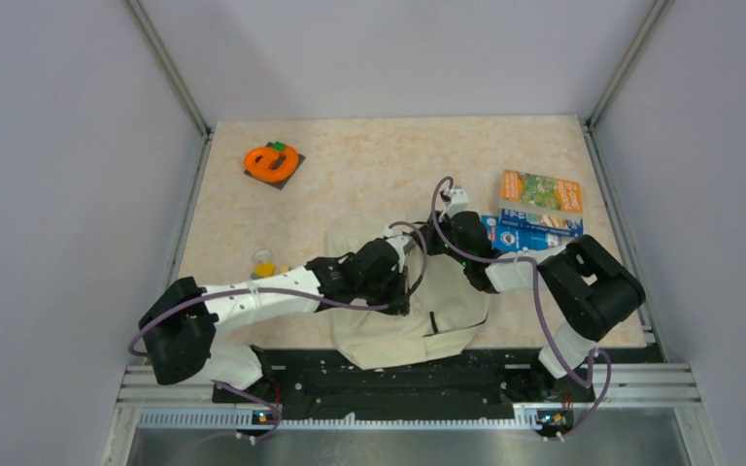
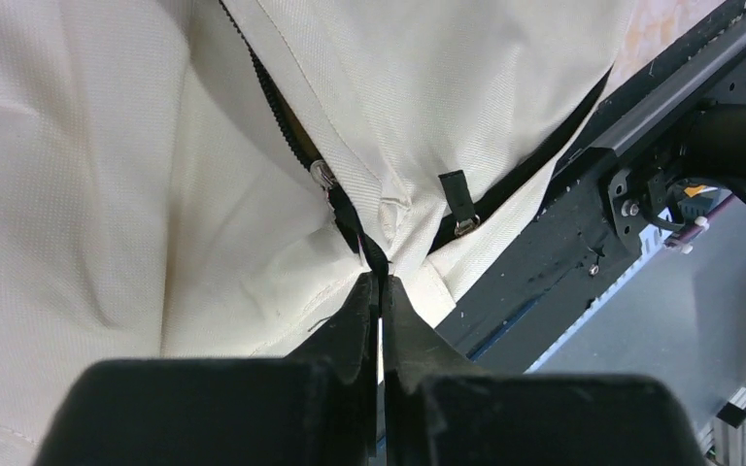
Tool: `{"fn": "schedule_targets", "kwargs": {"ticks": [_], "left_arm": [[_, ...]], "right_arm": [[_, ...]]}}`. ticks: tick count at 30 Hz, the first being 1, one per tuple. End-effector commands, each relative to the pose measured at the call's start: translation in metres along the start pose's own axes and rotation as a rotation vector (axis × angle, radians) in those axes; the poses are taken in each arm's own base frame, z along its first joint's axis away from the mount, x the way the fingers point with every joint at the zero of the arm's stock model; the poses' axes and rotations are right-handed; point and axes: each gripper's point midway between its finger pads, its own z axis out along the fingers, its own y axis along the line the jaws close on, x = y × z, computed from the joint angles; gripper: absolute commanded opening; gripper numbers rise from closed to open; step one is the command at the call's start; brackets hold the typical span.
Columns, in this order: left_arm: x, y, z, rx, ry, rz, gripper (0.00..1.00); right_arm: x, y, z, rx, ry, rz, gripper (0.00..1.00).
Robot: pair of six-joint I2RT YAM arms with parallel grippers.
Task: Pack the student bag
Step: Unzip the student bag at the center of the board.
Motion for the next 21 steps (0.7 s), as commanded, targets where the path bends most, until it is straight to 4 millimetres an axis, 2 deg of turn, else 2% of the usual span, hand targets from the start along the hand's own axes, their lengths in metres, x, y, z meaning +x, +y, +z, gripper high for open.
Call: {"fn": "schedule_targets", "kwargs": {"ticks": [1,7,14,16,21], "left_arm": [[0.019,-0.009,-0.004,0.062,0.042,-0.038,0.0],[0.041,-0.013,0.013,0.087,0.098,-0.054,0.0],[0.065,-0.044,0.02,0.153,0.166,0.05,0.0],[0.072,-0.044,0.021,0.138,0.186,0.069,0.0],[0.079,-0.029,0.024,0.064,0.201,0.053,0.0]], "right_arm": [[-0.06,0.005,0.0,0.02,-0.198,-0.029,0.0],[-0.059,0.003,0.001,0.028,-0.197,-0.03,0.0],[-0.059,-0.003,0.003,0.059,-0.201,-0.038,0.0],[-0.059,-0.003,0.005,0.06,-0.199,-0.039,0.0],[-0.058,-0.004,0.006,0.063,-0.2,-0.038,0.0]]}}
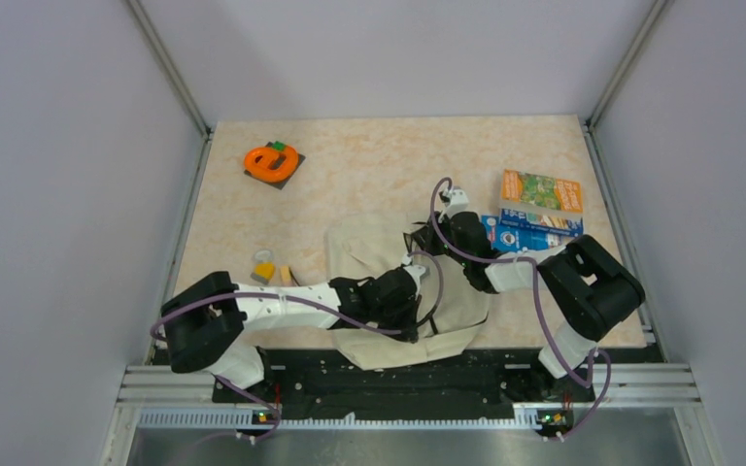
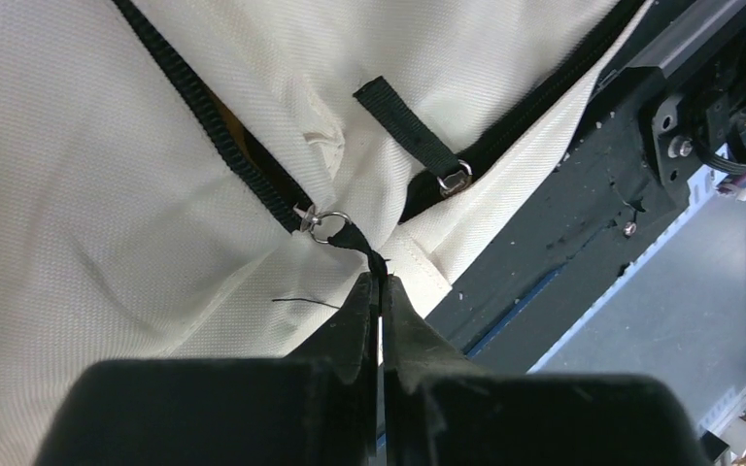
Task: Pack the student bag
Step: Unzip the student bag at the center of the board.
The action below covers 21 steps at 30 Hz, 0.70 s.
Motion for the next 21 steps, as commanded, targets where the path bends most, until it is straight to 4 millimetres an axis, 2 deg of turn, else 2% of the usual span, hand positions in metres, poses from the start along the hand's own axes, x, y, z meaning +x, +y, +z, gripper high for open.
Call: {"fn": "schedule_targets", "kwargs": {"ticks": [1,3,7,8,9,11,12,13,16,21], "left_arm": [[0.023,-0.009,-0.004,0.014,0.101,0.002,0.0],[0.021,-0.008,-0.006,0.006,0.088,0.003,0.0],[-0.001,-0.014,-0.018,-0.008,0.003,0.026,0.01],[-0.009,-0.014,-0.023,-0.028,-0.027,0.036,0.06],[-0.02,-0.012,-0.03,-0.065,-0.067,0.039,0.17],[-0.046,-0.007,-0.048,-0.147,-0.171,0.045,0.49],[-0.059,-0.008,-0.059,-0.164,-0.221,0.051,0.62],[-0.069,-0.01,-0.068,-0.17,-0.266,0.056,0.69],[-0.095,-0.01,-0.092,-0.184,-0.387,0.062,0.81],[-0.118,0.016,-0.11,-0.214,-0.461,-0.002,0.81]], "right_arm": [[-0.06,-0.002,0.005,0.049,-0.202,-0.021,0.0],[-0.06,-0.001,0.003,0.047,-0.199,-0.02,0.0],[-0.065,0.009,-0.001,0.009,-0.178,-0.038,0.0],[-0.065,0.013,-0.001,-0.001,-0.162,-0.045,0.03],[-0.066,0.016,-0.003,-0.009,-0.15,-0.048,0.15],[-0.07,0.02,-0.008,-0.015,-0.135,-0.051,0.43],[-0.072,0.022,-0.013,-0.016,-0.131,-0.05,0.53],[-0.074,0.023,-0.018,-0.015,-0.129,-0.052,0.59],[-0.078,0.022,-0.034,0.007,-0.114,-0.063,0.66],[-0.064,0.007,-0.062,0.095,-0.045,-0.044,0.69]]}}
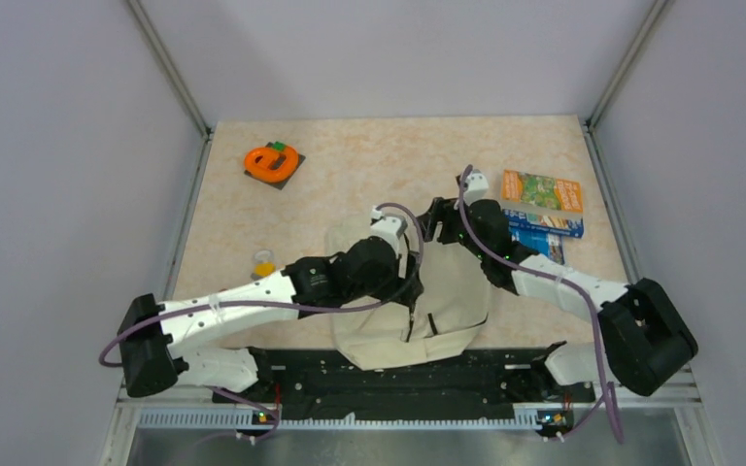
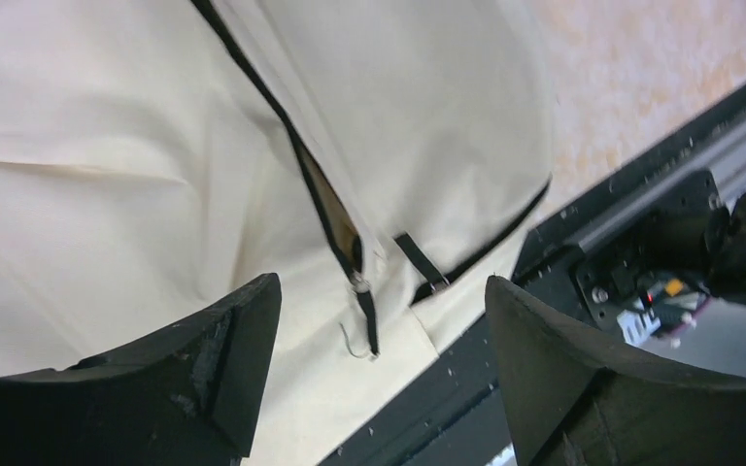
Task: Pack the student bag
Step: Unzip the student bag at the center of the board.
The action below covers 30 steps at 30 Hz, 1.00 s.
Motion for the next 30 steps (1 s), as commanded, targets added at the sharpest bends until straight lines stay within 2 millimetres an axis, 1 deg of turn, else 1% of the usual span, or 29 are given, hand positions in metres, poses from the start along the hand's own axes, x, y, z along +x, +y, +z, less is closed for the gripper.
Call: {"fn": "schedule_targets", "kwargs": {"ticks": [1,5,9,12,13,16,19,22,26,28,30], "left_arm": [[-0.027,0.033,-0.004,-0.081,-0.086,-0.036,0.82],[-0.031,0.047,-0.004,-0.065,-0.106,-0.083,0.82],[-0.024,0.065,-0.003,-0.097,-0.103,-0.109,0.82],[-0.019,0.071,0.0,-0.097,-0.101,-0.131,0.82],[-0.017,0.071,0.001,-0.095,-0.1,-0.137,0.82],[-0.012,0.074,0.005,-0.099,-0.095,-0.15,0.83],[-0.008,0.076,0.007,-0.103,-0.084,-0.154,0.83],[-0.006,0.078,0.008,-0.11,-0.078,-0.155,0.83],[-0.004,0.083,0.006,-0.13,-0.076,-0.157,0.83],[0.0,0.087,0.006,-0.148,-0.07,-0.152,0.83],[0.003,0.09,0.007,-0.164,-0.054,-0.135,0.83]], "right_arm": [[0.004,-0.013,-0.025,0.079,0.064,0.006,0.69],[0.035,-0.007,-0.044,0.079,0.189,0.005,0.69],[0.062,0.002,-0.058,0.115,0.27,-0.017,0.69],[0.077,0.012,-0.062,0.123,0.301,-0.038,0.69],[0.082,0.019,-0.063,0.114,0.313,-0.05,0.69],[0.095,0.03,-0.06,0.111,0.346,-0.075,0.66],[0.1,0.042,-0.053,0.114,0.367,-0.103,0.62],[0.104,0.042,-0.048,0.154,0.379,-0.137,0.6],[0.106,0.033,-0.049,0.215,0.395,-0.16,0.55],[0.105,0.029,-0.054,0.227,0.381,-0.153,0.51],[0.105,0.023,-0.058,0.24,0.37,-0.15,0.45]]}}
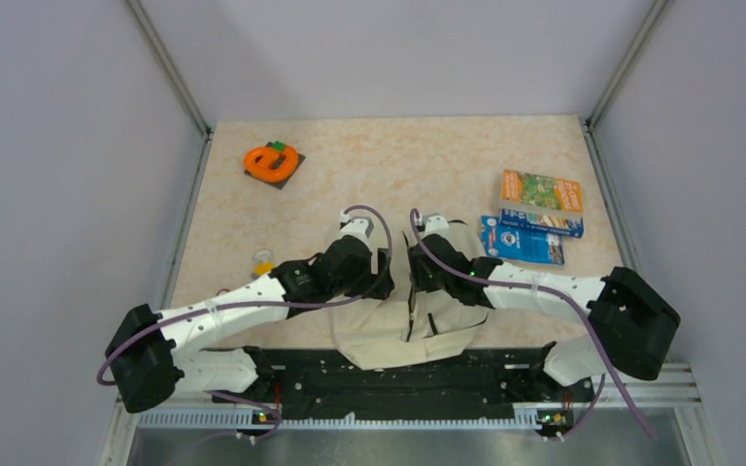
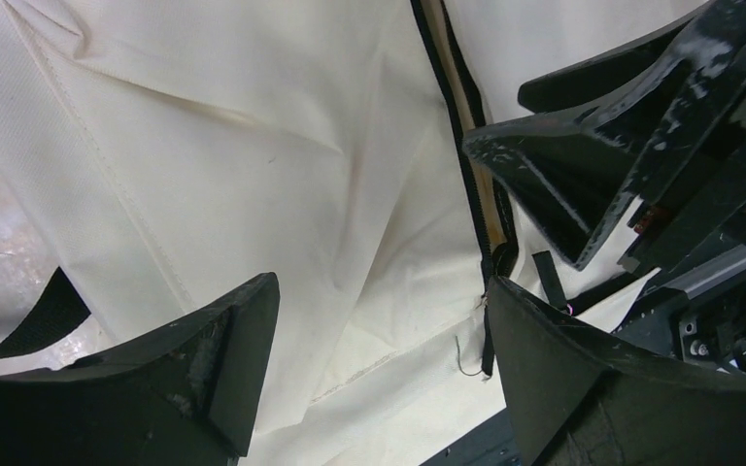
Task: Pack the student bag
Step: Unzip the student bag at the center of the board.
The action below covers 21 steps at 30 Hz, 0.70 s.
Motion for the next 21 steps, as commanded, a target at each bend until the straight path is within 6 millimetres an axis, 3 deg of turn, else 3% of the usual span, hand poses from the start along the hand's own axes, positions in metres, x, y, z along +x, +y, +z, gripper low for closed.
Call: {"fn": "schedule_targets", "kwargs": {"ticks": [1,6,14,17,21], "left_arm": [[-0.006,0.003,-0.001,-0.012,-0.022,0.021,0.83],[-0.003,-0.008,0.012,-0.021,0.054,0.076,0.83],[-0.014,-0.038,0.04,-0.01,0.056,0.134,0.83],[-0.014,-0.036,0.051,-0.088,0.059,0.181,0.84],[-0.007,-0.033,0.065,-0.175,0.078,0.222,0.85]], "right_arm": [[-0.009,-0.011,-0.011,0.055,-0.06,0.024,0.42],[0.01,-0.029,-0.011,0.108,-0.036,0.027,0.32],[0.02,-0.036,-0.013,0.068,-0.048,0.082,0.1],[0.023,-0.037,-0.013,0.043,-0.05,0.112,0.01],[0.028,-0.036,-0.01,0.007,-0.052,0.15,0.0]]}}
